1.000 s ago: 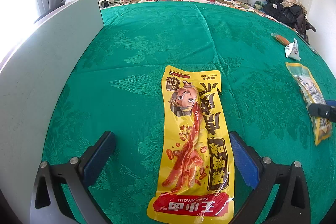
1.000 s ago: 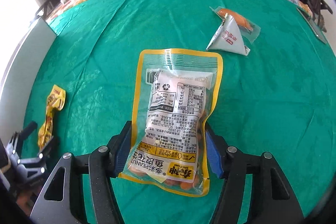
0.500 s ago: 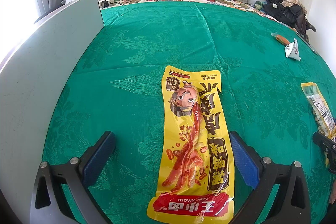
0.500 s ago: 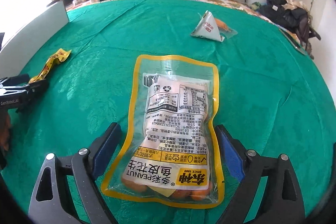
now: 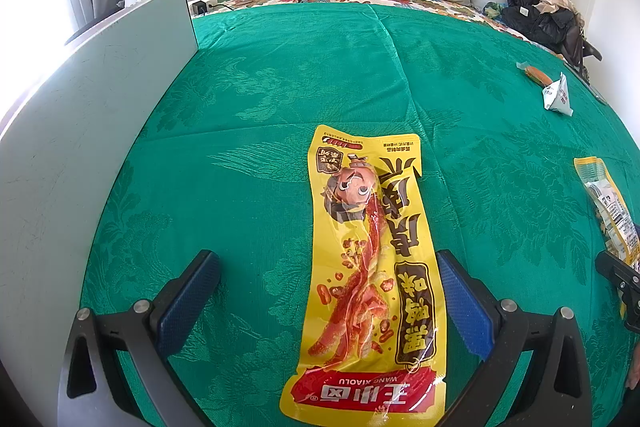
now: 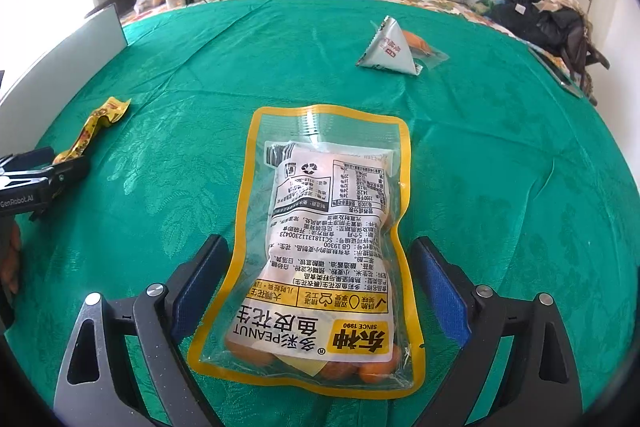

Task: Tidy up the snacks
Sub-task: 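Grip the peanut bag with the right tool while the left tool holds the strip pack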

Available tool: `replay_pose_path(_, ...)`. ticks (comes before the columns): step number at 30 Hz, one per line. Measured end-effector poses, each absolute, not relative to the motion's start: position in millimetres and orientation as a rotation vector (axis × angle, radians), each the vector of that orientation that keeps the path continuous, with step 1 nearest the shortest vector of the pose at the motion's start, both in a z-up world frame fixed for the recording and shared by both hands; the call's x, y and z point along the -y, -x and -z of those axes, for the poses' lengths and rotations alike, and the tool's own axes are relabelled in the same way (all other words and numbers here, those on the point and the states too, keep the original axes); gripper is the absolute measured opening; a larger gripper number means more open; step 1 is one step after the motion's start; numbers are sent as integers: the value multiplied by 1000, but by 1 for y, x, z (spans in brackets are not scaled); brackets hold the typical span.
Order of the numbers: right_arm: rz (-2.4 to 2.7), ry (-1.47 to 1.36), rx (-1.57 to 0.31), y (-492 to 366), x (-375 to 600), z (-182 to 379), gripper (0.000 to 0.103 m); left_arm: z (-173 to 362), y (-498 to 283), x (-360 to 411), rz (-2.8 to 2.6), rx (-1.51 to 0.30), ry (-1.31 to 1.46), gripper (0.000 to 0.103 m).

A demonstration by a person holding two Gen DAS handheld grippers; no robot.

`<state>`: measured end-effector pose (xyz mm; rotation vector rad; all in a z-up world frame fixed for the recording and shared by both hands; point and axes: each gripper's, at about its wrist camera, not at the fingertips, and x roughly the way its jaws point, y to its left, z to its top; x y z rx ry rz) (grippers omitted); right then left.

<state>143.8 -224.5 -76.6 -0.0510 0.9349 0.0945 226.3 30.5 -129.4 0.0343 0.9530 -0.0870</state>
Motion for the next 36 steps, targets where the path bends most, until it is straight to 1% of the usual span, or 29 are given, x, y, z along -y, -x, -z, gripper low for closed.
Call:
replay_pose_path(21,-95,50,-935,-143,225,76,95,130,-226,-31,90,-953,-32,103)
replay_pose_path(24,-98,51,-940,-144,225,76,95,128,-230,-33,147,-1008,-63,103)
replay_pose_path(26,-122,62,-998,-150,225,75,95,126,-238,-34,193,-1087,-99,103)
replay_pose_path(30,-112,62,-1216,-169,220,71,94,125,-247,-26,200,-1181,-108,103)
replay_pose_path(32,-129,58,-1248,-177,215,69,94,125,-251,-18,193,-1207,-125,102)
replay_pose_path(33,-124,64,-1252,-179,214,67,94,123,-250,-14,194,-1211,-122,100)
replay_pose_path(34,-123,58,-1246,-180,214,65,91,119,-248,-13,192,-1194,-112,84)
replay_pose_path(35,-132,32,-1233,-179,217,61,86,113,-244,-13,201,-1165,-101,56)
replay_pose_path(36,-121,12,-1226,-177,221,57,74,110,-242,-14,211,-1164,-92,55)
